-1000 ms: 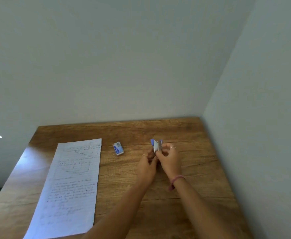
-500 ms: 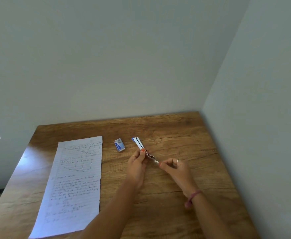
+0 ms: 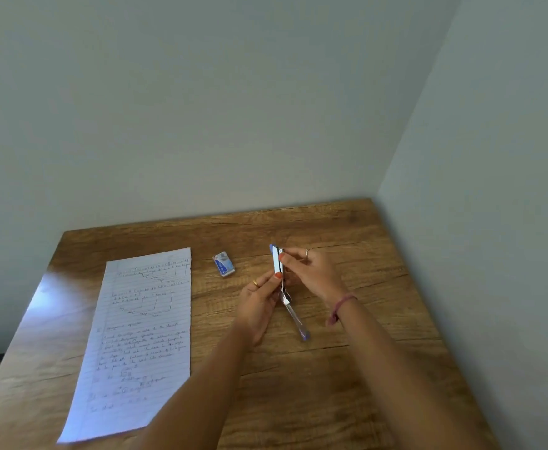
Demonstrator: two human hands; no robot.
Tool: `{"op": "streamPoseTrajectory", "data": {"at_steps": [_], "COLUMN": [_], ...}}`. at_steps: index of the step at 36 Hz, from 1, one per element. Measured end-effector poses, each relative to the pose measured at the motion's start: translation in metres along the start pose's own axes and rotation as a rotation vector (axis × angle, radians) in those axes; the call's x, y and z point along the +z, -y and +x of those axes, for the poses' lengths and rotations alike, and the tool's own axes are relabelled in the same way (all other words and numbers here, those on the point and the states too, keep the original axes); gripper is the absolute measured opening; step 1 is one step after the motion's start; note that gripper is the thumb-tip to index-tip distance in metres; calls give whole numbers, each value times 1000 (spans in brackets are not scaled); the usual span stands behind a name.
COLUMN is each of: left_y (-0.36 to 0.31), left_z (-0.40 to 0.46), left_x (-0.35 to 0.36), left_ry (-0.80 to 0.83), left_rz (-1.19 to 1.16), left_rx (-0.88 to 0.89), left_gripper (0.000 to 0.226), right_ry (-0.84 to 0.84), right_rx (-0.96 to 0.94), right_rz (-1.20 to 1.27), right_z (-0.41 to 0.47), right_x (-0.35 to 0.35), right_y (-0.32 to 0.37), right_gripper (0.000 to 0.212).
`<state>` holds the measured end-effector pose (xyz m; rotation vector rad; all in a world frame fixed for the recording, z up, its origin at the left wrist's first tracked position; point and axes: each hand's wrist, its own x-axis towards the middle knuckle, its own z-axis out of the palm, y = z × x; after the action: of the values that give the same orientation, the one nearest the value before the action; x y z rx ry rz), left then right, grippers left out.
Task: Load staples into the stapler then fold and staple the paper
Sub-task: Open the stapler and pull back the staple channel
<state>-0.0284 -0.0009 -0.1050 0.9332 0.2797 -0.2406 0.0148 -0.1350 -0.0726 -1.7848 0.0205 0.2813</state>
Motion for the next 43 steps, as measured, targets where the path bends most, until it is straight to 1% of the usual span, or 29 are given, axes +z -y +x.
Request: {"op": "streamPoseTrajectory", "data": {"at_steps": [4,8,11,13,18,23,27,29,31,33,35,36,39,43], "left_y": [0,0,1,0,0,4,8,9,8,7,3,1,-8,-12], "left_z": [0,-1,-2,-3,-5,-4,-6,-8,-9,-9,-10,-11,-14,-24], "left_x": [-2,-2,-2,-2,-3,-3,-4,-3,-2,-2,-3,-4,-5,-6], "left_ry": [3,22,-46,-54,-36,-35,-39,-48,-83,-148,-218,-235,-207,-116], "left_rz": [-46,-76,-166,-186,-188,-212,-194,-175,-175,-178,-215,-254,-368,-394], "left_rx": [9,47,52,42,12,41,55,62,78,97,106,112,123,85], "left_gripper": [15,14,18,17,17,20,19,19,19,21,20,18,12,12], "right_ry": [-14,43,79,92,15,-86,-115,-125,-154,-190,-188,-184,-244,-339], "right_rx": [-16,-76,-119,-121,-126,-167,-197,-219,-218,-202,-183,-167,-85,76], "right_rz": [-99,-280,-415,-494,-611,-697,-677,-671,-628,-497,-370,-330,-154,299], "right_z": [8,4,1,-1,-4,-8,-12,-15,-17,-18,-19,-20,-24,-33], "right_x": [1,2,4,5,14,24,27,27,27,24,19,15,6,0], "right_y": [4,11,19,23,21,19,15,13,12,10,7,6,-3,-16], "right_gripper": [17,19,19,17,20,24,20,22,20,15,15,12,9,11]}}
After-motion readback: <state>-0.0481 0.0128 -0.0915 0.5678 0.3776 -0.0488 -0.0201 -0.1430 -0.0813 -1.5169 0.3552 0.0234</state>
